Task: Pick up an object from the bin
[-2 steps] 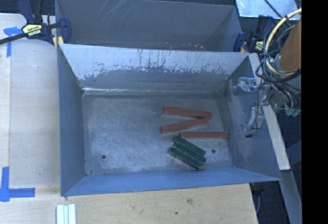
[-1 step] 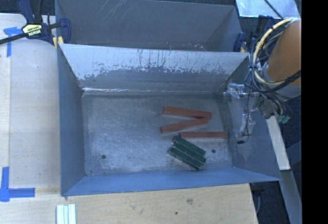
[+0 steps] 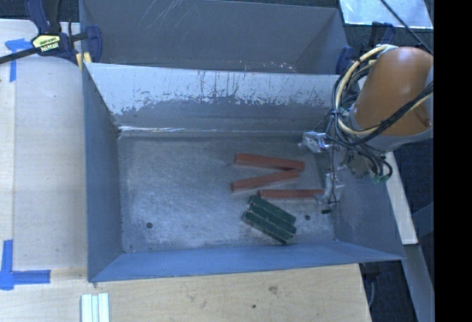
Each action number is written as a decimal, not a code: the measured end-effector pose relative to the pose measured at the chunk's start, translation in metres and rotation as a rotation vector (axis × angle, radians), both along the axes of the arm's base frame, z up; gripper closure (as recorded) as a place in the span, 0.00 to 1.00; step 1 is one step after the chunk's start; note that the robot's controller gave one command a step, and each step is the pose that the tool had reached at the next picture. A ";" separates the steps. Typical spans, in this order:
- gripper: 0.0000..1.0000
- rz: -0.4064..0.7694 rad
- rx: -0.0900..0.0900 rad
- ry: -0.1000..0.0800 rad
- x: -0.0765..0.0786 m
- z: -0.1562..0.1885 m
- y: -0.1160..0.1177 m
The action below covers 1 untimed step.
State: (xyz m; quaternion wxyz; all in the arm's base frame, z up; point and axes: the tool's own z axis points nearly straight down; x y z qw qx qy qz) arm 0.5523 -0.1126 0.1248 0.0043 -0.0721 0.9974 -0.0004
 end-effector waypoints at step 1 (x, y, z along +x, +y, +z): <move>1.00 0.184 -0.003 -0.004 -0.025 -0.051 0.004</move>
Offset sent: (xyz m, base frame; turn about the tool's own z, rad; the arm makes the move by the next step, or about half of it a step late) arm 0.0000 0.0000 0.0000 0.0000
